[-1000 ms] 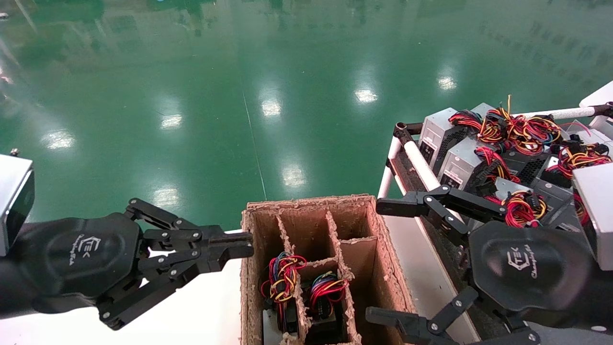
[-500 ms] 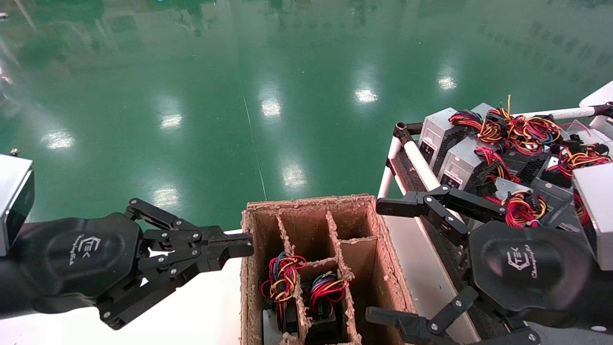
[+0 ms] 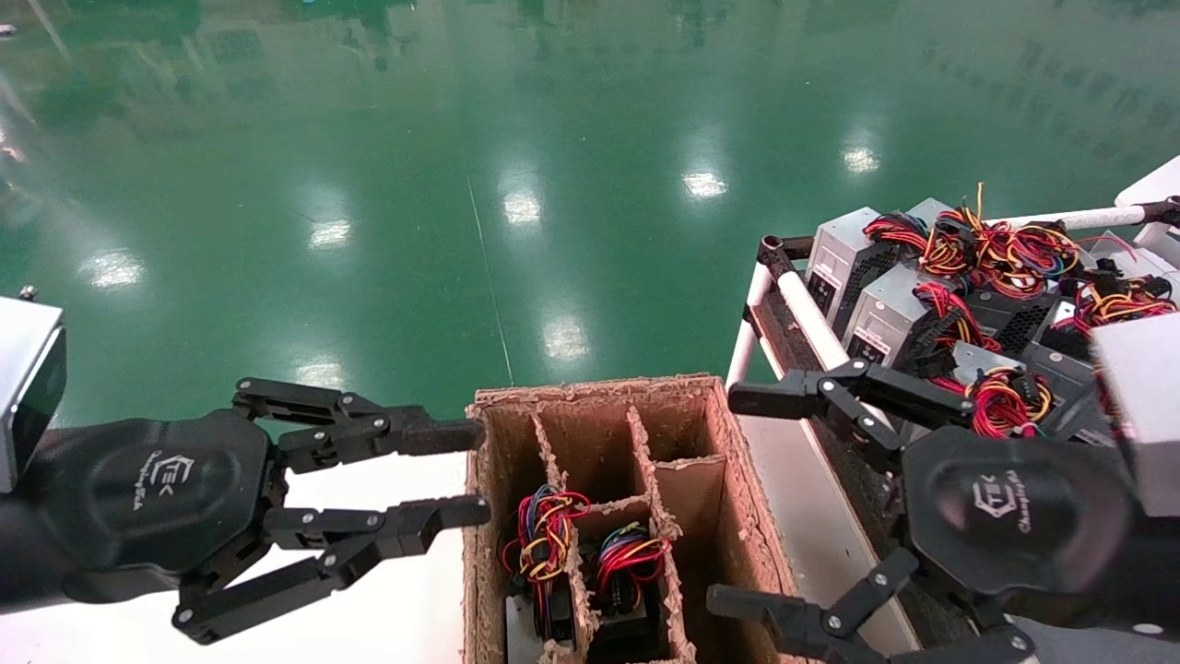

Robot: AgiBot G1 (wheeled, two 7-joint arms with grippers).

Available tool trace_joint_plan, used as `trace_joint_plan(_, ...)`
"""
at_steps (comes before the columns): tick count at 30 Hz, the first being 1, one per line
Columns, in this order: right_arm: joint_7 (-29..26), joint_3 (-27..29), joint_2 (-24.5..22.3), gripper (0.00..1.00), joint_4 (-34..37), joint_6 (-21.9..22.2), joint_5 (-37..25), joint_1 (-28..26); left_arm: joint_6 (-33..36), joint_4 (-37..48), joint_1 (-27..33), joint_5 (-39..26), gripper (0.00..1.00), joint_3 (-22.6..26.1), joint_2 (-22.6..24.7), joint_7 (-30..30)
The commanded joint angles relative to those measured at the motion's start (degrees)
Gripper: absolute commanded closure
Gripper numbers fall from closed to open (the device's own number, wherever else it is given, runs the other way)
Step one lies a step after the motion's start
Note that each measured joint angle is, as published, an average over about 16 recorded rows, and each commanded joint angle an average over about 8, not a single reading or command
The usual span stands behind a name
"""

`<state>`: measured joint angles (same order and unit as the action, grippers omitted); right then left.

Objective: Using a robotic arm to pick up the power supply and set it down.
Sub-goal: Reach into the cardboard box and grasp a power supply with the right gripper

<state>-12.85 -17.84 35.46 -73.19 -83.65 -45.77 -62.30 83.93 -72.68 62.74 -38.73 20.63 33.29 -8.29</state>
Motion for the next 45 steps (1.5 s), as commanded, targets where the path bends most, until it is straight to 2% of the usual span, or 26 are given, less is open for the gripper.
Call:
trace_joint_plan(1,-0.5,-0.4,-0.2,0.0,-0.2,0.6,-0.9,0.1,0.0,0.0,0.0,0.0,0.0,0.0,0.0,0.0)
trace_joint_plan(9,-6.2,-6.9,5.6,0.0,4.5,3.6,-11.4,-5.5,0.0,0.0,0.0,0.0,0.0,0.0,0.0,0.0)
trace_joint_plan(15,-8.4,-11.7,12.7,0.0,13.2,2.4,-17.0,-10.7,0.0,0.0,0.0,0.0,0.0,0.0,0.0,0.0)
trace_joint_plan(20,-6.5,-14.3,18.6,0.0,22.2,0.8,-19.4,-13.8,0.0,0.0,0.0,0.0,0.0,0.0,0.0,0.0)
trace_joint_plan(28,0.2,-16.3,25.9,0.0,32.7,2.4,-22.4,-15.5,0.0,0.0,0.0,0.0,0.0,0.0,0.0,0.0)
trace_joint_plan(29,1.0,-16.4,26.6,0.05,33.7,2.5,-22.5,-15.7,0.0,0.0,0.0,0.0,0.0,0.0,0.0,0.0)
trace_joint_plan(30,1.9,-16.4,27.2,0.15,34.7,2.6,-22.6,-15.9,0.0,0.0,0.0,0.0,0.0,0.0,0.0,0.0)
trace_joint_plan(36,6.7,-16.7,30.3,0.9,40.1,2.4,-23.0,-17.0,0.0,0.0,0.0,0.0,0.0,0.0,0.0,0.0)
trace_joint_plan(37,7.4,-16.8,30.8,0.97,41.0,2.3,-23.1,-17.2,0.0,0.0,0.0,0.0,0.0,0.0,0.0,0.0)
trace_joint_plan(38,8.0,-16.8,31.2,1.0,41.9,2.1,-23.2,-17.4,0.0,0.0,0.0,0.0,0.0,0.0,0.0,0.0)
trace_joint_plan(45,11.3,-17.7,33.5,1.0,47.7,0.5,-24.2,-19.1,0.0,0.0,0.0,0.0,0.0,0.0,0.0,0.0)
